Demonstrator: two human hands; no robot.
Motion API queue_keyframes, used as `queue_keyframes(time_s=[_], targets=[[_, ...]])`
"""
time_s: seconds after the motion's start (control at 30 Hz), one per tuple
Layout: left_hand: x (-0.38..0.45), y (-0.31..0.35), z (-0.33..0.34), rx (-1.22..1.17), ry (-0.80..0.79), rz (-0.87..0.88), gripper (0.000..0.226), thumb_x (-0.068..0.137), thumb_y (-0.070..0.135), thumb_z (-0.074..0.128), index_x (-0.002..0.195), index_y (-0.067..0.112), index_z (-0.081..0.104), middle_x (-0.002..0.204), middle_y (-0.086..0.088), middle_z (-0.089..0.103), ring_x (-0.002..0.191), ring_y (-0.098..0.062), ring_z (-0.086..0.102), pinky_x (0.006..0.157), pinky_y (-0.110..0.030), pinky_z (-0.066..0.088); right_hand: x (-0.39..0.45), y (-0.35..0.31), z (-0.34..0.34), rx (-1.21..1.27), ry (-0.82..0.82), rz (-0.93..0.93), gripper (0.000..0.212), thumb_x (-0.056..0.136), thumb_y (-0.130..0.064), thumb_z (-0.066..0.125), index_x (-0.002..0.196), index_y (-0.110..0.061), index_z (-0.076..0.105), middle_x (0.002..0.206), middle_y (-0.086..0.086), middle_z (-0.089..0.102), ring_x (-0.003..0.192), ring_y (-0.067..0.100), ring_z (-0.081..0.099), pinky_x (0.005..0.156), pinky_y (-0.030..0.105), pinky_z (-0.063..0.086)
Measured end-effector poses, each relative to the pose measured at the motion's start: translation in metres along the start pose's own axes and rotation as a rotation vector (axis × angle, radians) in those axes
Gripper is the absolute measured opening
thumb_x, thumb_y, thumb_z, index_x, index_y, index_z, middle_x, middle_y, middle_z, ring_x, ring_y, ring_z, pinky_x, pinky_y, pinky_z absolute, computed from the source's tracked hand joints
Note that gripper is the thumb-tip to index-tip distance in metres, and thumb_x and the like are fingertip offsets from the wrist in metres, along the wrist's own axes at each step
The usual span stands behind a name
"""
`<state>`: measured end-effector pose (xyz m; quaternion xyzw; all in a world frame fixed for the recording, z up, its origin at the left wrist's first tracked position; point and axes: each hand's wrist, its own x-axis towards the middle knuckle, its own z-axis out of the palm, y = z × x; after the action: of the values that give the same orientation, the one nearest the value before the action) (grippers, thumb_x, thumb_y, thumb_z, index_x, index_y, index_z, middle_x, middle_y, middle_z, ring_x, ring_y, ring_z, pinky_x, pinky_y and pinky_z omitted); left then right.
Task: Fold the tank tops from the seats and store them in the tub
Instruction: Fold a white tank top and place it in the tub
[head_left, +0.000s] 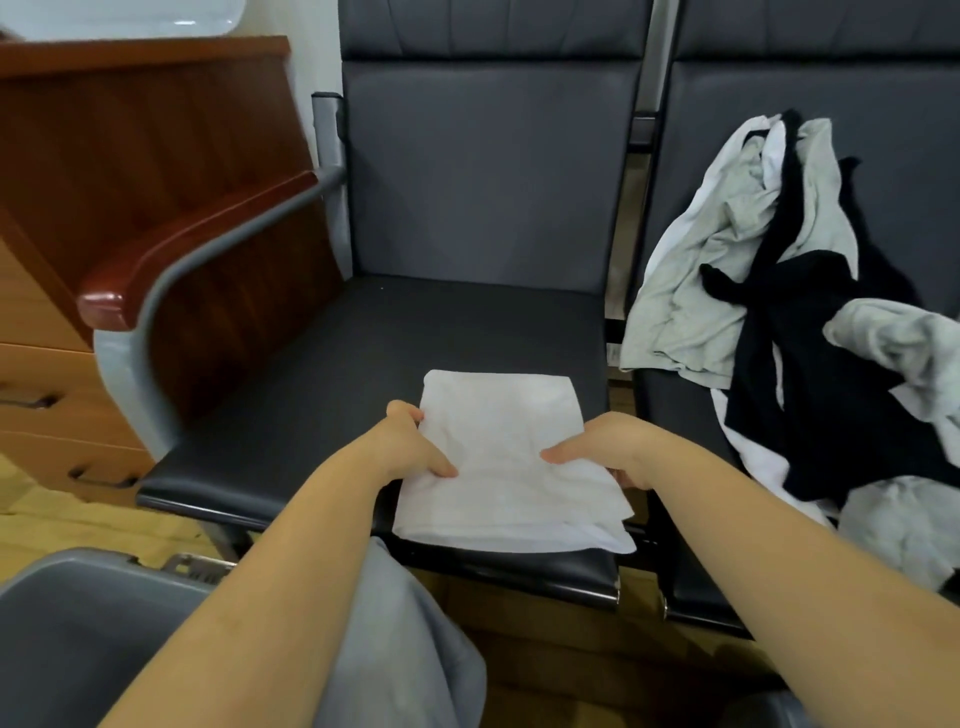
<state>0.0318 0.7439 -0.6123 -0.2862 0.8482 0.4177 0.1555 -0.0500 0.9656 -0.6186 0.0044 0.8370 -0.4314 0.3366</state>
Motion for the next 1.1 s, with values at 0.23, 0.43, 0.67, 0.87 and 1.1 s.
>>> queue_keyframes(time_s=[0.23,0.43,0.67,0.87,1.1], targets=[[-0.014,-0.018,-0.003,-0.071,-0.168,0.133,0.111,0.075,0.014,0.080,0.148,0.049,0.003,0.152,0.004,0.028,0.128,-0.026,0.042,0.107,-0.043,0.039,-0.015,0.011,0.001,0.235,-0.013,-0.099,0.039,0.079,-0.003,0.075,0.116,-0.001,0.063,0.106,0.014,0.070,0.094,0.031,0.068,0.087,0.046,0.055],[-0.030,-0.026,0.002,-0.079,-0.183,0.172,0.092,0.079,0.017,0.076,0.149,0.044,0.022,0.150,0.004,0.032,0.129,-0.024,0.042,0.111,-0.041,0.035,-0.032,0.023,0.005,0.194,0.016,-0.261,0.065,0.087,0.008,0.061,0.142,-0.021,0.043,0.115,0.003,0.060,0.102,0.025,0.061,0.083,0.035,0.053],[-0.051,-0.027,0.010,-0.026,-0.141,0.176,0.089,0.082,0.020,0.074,0.151,0.037,0.022,0.151,0.002,0.033,0.129,-0.023,0.042,0.108,-0.036,0.034,-0.052,0.033,0.006,0.192,0.021,-0.232,0.057,0.090,0.009,0.056,0.141,-0.015,0.047,0.119,0.005,0.059,0.103,0.027,0.062,0.085,0.034,0.052],[-0.066,-0.027,0.013,-0.139,-0.132,0.178,0.089,0.082,0.017,0.073,0.151,0.038,0.021,0.150,0.002,0.034,0.125,-0.023,0.045,0.110,-0.042,0.038,-0.072,0.026,-0.002,0.115,0.053,-0.291,0.060,0.089,0.010,0.056,0.142,-0.017,0.045,0.129,0.006,0.055,0.111,0.028,0.058,0.095,0.036,0.048],[-0.084,-0.023,-0.003,-0.306,-0.110,0.239,0.077,0.091,0.006,0.061,0.151,0.035,0.024,0.138,0.003,0.044,0.105,-0.017,0.055,0.096,-0.041,0.050,-0.097,-0.002,-0.019,-0.123,0.084,-0.350,0.062,0.092,0.004,0.056,0.145,-0.025,0.041,0.131,0.003,0.053,0.109,0.024,0.057,0.094,0.033,0.049]])
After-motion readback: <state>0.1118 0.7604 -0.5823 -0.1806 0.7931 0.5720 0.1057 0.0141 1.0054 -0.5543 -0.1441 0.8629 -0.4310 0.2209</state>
